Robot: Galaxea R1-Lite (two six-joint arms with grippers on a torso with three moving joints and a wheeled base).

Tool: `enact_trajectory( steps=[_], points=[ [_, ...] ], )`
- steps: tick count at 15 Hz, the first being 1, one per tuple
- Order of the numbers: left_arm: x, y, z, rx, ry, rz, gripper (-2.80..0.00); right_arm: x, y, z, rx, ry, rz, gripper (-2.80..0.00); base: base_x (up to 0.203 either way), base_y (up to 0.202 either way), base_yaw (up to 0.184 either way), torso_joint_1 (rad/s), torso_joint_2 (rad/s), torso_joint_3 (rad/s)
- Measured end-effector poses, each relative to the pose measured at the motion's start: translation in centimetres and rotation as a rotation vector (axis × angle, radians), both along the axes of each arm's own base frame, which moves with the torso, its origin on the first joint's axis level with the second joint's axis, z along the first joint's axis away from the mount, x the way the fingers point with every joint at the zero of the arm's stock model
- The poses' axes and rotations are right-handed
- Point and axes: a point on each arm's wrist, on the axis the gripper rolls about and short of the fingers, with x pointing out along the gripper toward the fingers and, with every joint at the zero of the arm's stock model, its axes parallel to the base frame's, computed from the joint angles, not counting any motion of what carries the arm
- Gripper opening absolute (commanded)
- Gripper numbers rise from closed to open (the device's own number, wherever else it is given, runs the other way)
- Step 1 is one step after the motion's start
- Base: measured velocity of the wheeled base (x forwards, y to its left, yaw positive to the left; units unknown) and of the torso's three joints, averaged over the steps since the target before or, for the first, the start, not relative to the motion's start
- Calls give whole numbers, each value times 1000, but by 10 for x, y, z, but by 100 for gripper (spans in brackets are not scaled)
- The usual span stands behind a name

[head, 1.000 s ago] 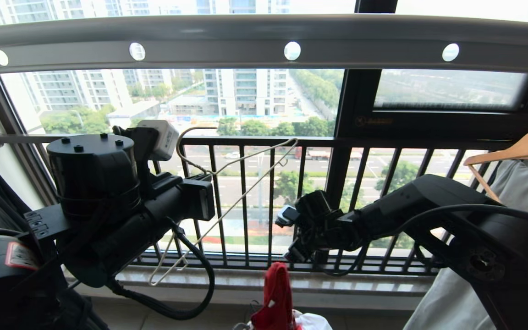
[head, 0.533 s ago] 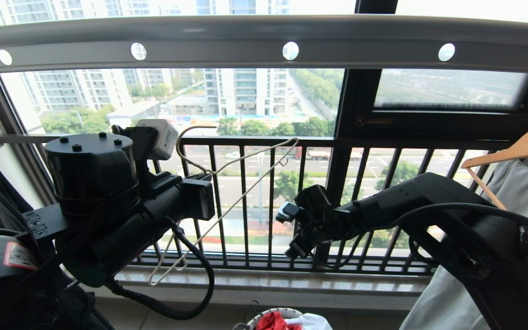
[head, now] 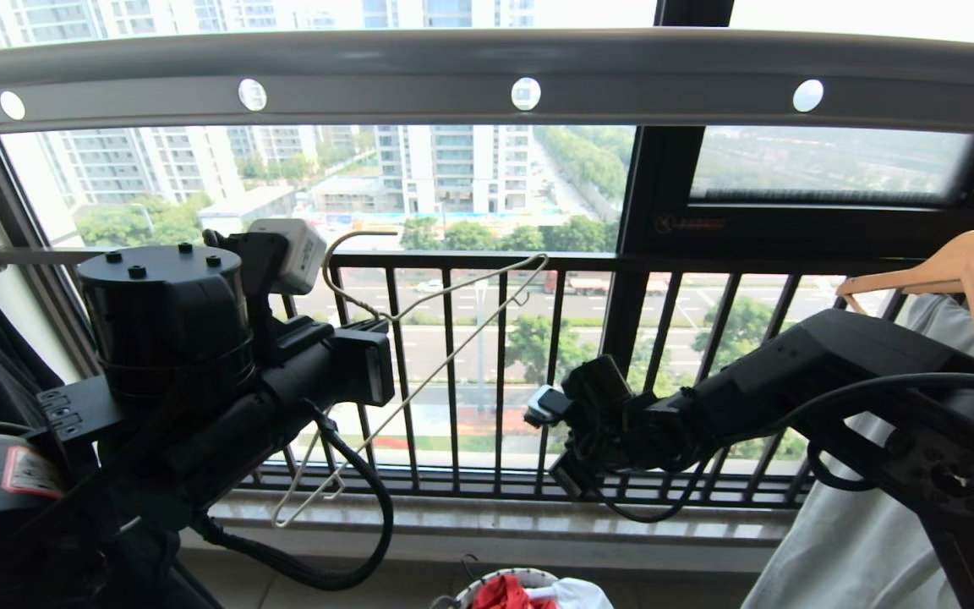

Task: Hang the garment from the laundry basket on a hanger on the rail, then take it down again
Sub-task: Hang the clothes rack on the clothesline

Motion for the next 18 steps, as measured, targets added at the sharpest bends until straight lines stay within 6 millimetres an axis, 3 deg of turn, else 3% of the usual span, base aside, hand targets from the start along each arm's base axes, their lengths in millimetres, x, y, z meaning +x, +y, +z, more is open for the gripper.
enact_trajectory(
  steps=[6,14,18],
  points=[
    [-1,0,-1,4,5,-3,-280,-82,-23,41,56,-78,-77,-280,0,0,0,0,0,0],
    [2,-5,-13,37,39,-14,-280,-186,-89,112,87,-337,-229,-280,0,0,0,0,0,0],
    [-8,2,-22,97,50,-23,-280,-232,-136,147,76,-499,-421,-280,0,0,0,0,0,0]
  ],
)
